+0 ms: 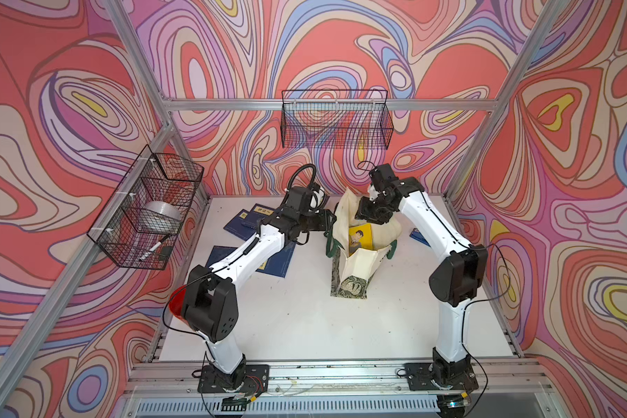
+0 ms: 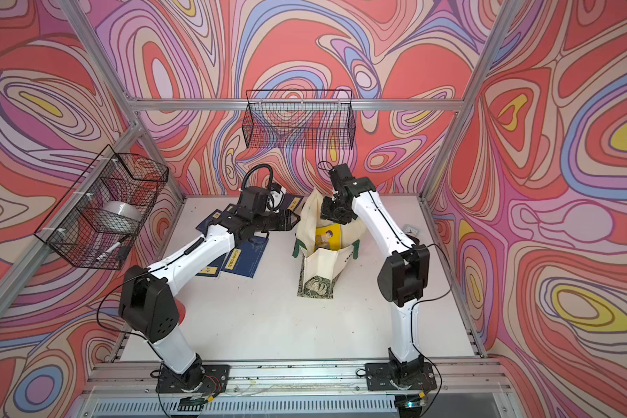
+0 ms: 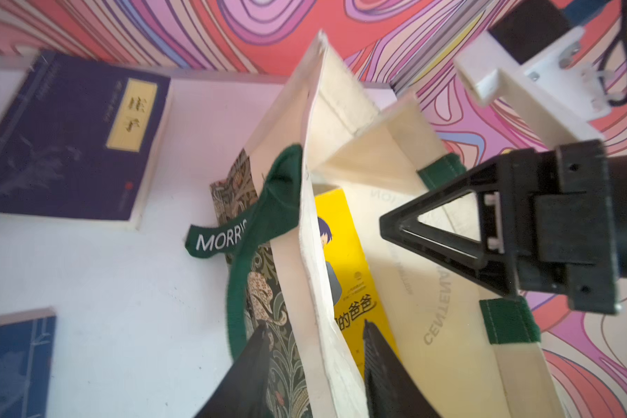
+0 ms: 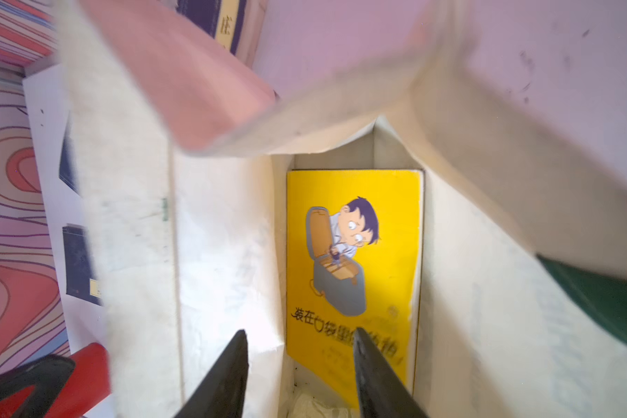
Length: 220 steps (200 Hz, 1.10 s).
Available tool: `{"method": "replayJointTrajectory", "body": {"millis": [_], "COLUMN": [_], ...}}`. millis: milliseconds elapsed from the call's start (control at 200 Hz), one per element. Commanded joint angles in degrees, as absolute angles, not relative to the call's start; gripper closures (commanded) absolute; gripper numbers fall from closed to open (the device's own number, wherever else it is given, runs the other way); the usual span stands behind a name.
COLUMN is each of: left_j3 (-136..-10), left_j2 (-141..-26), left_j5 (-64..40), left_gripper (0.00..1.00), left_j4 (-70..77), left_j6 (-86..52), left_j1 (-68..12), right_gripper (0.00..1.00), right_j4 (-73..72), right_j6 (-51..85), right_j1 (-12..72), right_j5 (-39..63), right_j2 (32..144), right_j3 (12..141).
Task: Put the books into the canvas bag
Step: Place the object, then move the book to the center of the board.
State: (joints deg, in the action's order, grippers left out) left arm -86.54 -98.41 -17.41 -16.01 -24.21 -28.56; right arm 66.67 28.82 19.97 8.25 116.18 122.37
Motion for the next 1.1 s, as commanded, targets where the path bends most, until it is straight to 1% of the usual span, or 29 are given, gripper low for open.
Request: {"method": "replayJointTrajectory", "body": {"millis": [0,120,245,426,506,596,741,821,921,1097], "left_j3": [-87.74,-86.20,-85.65,-84.48,-82.55,-82.52,-83.32,-83.22,-83.47,-81.51], "left_j2": [-95.10,-92.52,-92.82,-99.60,-103.30,-107.58,-112.89,-114.83,-116.10,-114.91], "left_j5": [-14.41,-11.60,-9.59,-5.88,-6.32,-4.73,0.04,1.64,3.44,0.80], "left_gripper": [0.54,0.53,0.50,0.47,0.47,0.48,0.49,0.46,0.43,0.41], "left_j4": [-20.86,-22.15,-25.91,-32.74,-32.57,-32.49,-32.93,-33.01,-34.23,-31.75], "left_j6": [-19.14,-18.80,-19.48,-21.10,-22.57,-22.47,-22.85,-22.84,-21.69,-19.05], "left_j1": [-27.41,-24.92,-20.59,-14.02,-11.19,-9.64,-8.72,-8.25,-7.57,-5.79], "right_gripper": [0.51,0.52,0.54,0.56,0.57,0.59,0.60,0.60,0.57,0.54], "right_j4": [68.95,66.89,65.77,59.56,54.30,51.90,48.92,46.46,43.94,42.19], "right_j6": [28.10,27.60,27.91,26.80,26.59,26.57,28.98,31.47,35.06,37.13], "right_j1": [20.60,22.79,26.49,37.20,41.66,44.93,47.70,48.59,48.78,48.77], "right_j5": [2.93,1.69,0.36,-1.28,-2.03,-3.02,-3.76,-4.83,-4.77,-2.31], "right_j2": [112.98,110.73,110.55,112.37,113.99,117.75,124.08,126.37,129.05,134.77], "right_j3": [123.40,123.72,125.05,125.81,123.68,123.25,122.84,120.72,118.53,120.79]}}
